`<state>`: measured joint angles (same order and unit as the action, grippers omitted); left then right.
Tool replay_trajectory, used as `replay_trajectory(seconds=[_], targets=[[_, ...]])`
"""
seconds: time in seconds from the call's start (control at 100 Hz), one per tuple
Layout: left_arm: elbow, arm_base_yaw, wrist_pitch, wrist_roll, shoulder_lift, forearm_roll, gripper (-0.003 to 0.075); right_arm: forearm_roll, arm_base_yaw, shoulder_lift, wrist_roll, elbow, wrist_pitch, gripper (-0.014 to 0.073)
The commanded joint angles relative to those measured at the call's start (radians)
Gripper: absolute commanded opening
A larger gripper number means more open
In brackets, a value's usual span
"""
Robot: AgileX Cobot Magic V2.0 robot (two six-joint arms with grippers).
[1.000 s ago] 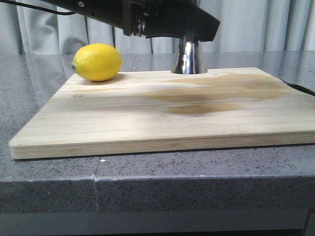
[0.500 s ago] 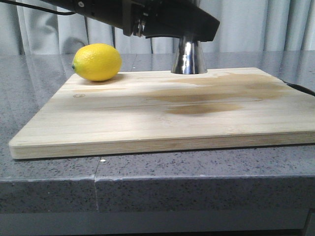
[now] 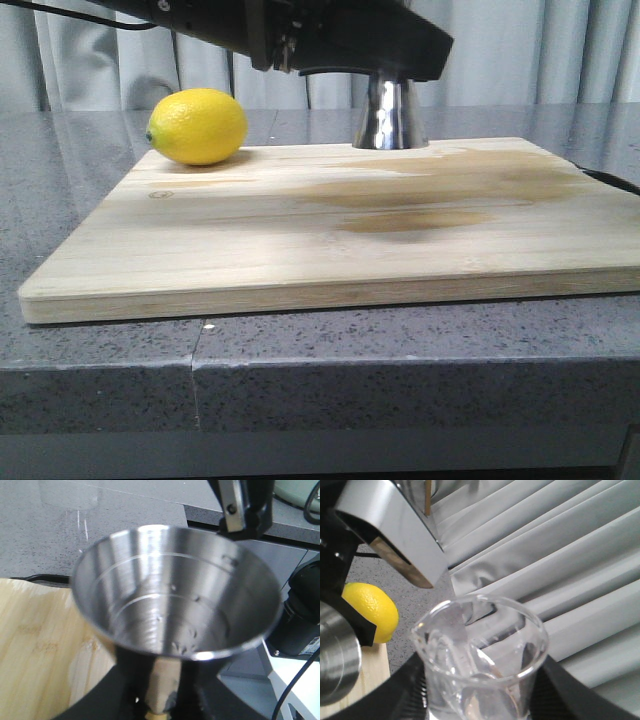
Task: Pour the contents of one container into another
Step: 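Tilt the beaker with the right gripper, pouring liquid into the jigger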
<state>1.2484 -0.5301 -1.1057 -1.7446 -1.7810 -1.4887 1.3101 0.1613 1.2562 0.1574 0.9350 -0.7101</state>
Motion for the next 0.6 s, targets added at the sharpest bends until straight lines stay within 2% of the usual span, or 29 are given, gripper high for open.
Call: replay_trajectory(seconds=[0.0,0.41,0.59], targets=[[0.033,-0.02,-0.05,-0.003,0.043,-0.068,-0.002,-0.031,-0.001,-0.033,-0.008,0.036,-0.04,0.0216],[0.033,-0.022,-0.048,-0.003,0.043,-0.063,-0.002,0.017,-0.001,-0.033,-0.009,0.036,-0.041,0.0216],[0.033,-0.022,-0.048,-0.003,0.043,-0.063,-0.002,0.031,-0.001,-0.033,-0.056,0.036,-0.041,0.0216]])
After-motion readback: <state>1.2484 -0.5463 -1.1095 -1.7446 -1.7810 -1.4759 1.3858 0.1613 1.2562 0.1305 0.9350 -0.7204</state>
